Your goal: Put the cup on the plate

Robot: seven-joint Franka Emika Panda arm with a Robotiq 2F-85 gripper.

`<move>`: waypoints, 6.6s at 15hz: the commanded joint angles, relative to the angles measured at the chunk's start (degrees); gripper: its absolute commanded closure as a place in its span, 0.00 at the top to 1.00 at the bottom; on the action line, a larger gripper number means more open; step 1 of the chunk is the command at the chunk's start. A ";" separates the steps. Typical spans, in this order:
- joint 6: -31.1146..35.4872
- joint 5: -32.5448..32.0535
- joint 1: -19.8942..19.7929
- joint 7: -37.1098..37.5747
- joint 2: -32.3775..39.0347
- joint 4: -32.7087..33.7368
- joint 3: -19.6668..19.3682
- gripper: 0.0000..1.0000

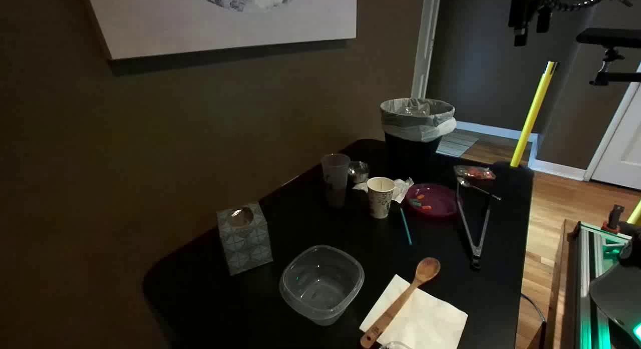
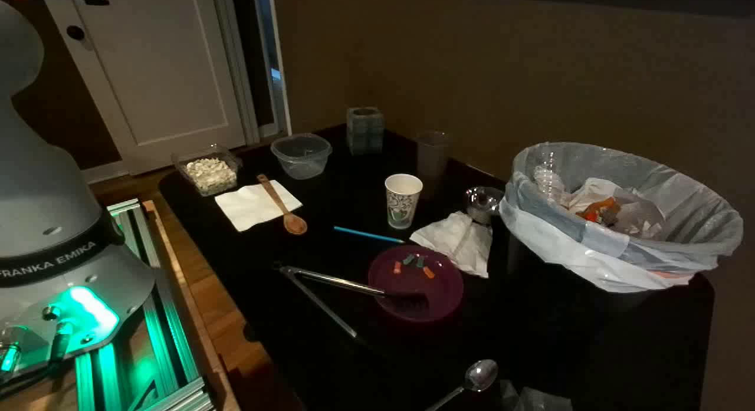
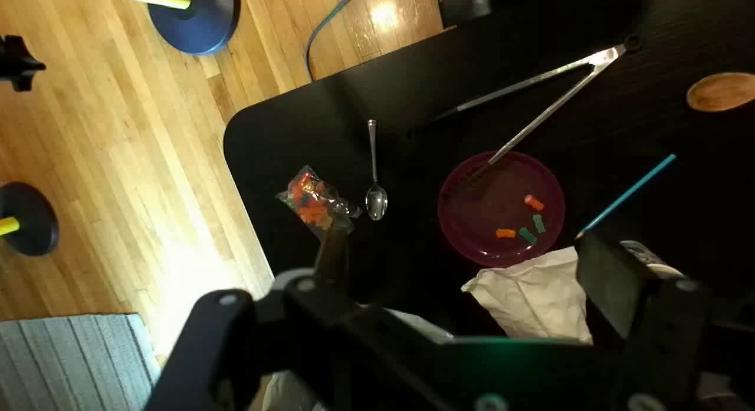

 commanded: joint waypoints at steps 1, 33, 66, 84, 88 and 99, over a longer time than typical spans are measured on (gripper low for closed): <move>-0.47 -0.65 1.71 0.67 -0.03 0.24 -1.20 1.00; 20.04 21.18 7.86 23.67 25.89 6.65 1.97 1.00; 49.78 31.44 10.62 20.80 52.50 -0.88 1.96 1.00; 53.17 36.34 11.43 33.81 61.17 4.74 0.15 0.31; 53.51 36.22 12.01 33.88 61.60 5.68 0.14 0.01; 56.02 36.72 11.88 29.91 54.04 -1.39 1.31 0.01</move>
